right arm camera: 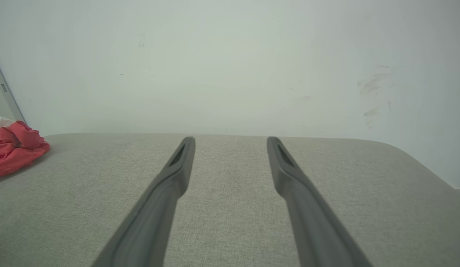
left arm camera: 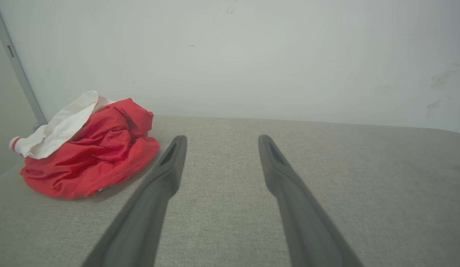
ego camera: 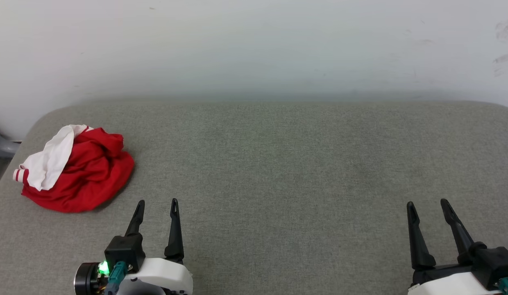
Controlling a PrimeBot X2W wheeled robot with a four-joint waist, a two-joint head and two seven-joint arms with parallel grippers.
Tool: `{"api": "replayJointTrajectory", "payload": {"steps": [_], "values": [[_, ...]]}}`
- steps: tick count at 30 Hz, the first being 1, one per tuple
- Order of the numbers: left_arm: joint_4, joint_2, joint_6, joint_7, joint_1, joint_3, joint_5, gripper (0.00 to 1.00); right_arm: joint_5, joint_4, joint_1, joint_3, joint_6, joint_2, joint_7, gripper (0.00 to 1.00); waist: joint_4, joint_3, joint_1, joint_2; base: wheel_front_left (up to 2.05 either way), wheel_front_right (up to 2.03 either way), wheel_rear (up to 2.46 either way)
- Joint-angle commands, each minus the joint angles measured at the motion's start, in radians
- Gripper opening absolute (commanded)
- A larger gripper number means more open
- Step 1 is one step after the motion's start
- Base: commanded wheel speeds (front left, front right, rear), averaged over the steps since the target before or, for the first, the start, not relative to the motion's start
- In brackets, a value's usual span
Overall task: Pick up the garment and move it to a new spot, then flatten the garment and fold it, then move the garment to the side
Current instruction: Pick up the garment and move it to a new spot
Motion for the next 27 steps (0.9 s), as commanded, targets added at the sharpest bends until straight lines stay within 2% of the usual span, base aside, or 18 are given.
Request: {"api": "replayJointTrajectory", "payload": {"steps": [1,7,27], "values": [[0.002,-0.001,0.002,-0.003,0.003,0.001,-0.002,1.00,0.007,-0.002,0.010,-0.002,-0.001,0.001,-0.003,1.00,0.006,0.000,0.0000,0.0000,0.00,0.00,0.00],[0.004,-0.001,0.002,-0.003,-0.002,0.010,0.004,1.00,0.008,-0.003,0.014,0.001,-0.001,0.001,-0.003,1.00,0.041,-0.001,0.0000,0.0000,0.00,0.00,0.00],[0.006,-0.001,-0.003,-0.003,0.012,0.041,0.032,1.00,0.011,-0.002,0.023,0.012,-0.001,0.001,-0.003,1.00,0.274,-0.004,0.0000,0.0000,0.00,0.00,0.00]]}}
